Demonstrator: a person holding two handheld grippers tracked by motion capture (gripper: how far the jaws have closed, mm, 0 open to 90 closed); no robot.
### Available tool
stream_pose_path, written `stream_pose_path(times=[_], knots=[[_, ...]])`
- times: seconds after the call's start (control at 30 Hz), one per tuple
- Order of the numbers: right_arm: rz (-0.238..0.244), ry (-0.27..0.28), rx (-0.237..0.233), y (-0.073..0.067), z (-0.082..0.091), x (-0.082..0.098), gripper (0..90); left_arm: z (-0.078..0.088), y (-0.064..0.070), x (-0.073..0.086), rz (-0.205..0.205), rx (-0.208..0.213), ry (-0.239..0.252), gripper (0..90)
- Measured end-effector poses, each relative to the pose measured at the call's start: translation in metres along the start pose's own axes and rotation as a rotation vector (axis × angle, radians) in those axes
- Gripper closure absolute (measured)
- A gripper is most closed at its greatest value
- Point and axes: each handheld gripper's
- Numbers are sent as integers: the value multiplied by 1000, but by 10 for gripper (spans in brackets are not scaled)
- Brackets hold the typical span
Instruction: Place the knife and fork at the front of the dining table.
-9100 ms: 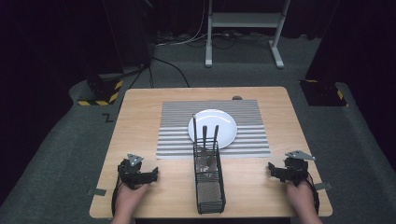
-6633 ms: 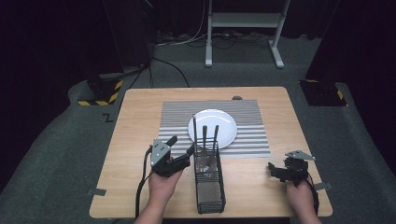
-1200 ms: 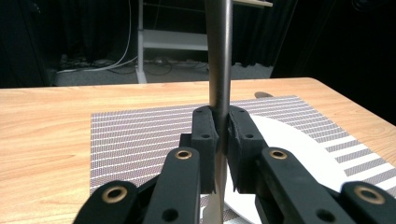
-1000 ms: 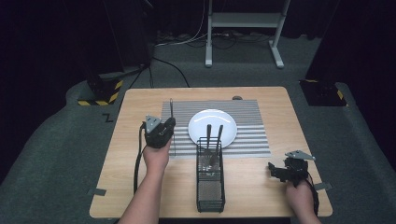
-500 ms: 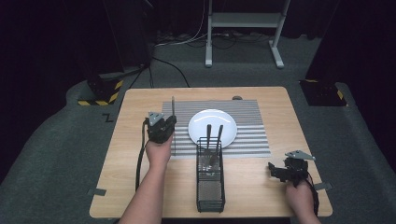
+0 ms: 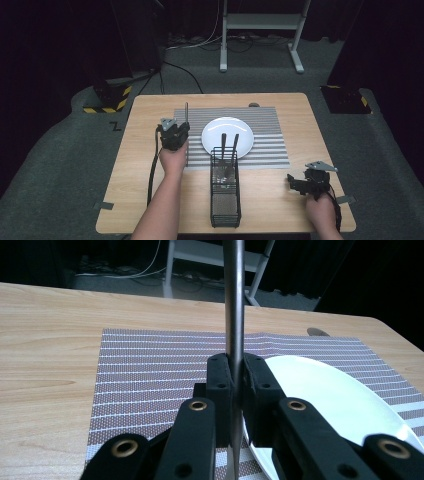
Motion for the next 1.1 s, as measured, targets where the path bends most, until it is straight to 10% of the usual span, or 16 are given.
stream_pose_path(times=[1.1], knots=[[5,0,1,0,0,0,96,-48,6,8,61,-108,-119,829]])
Point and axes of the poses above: each handheld gripper's, and its own axes: z roughly backward along the jaws, x roughly out of its underside, y roughly to its right, and after that the axes turned 15 degrees about -x, right-handed
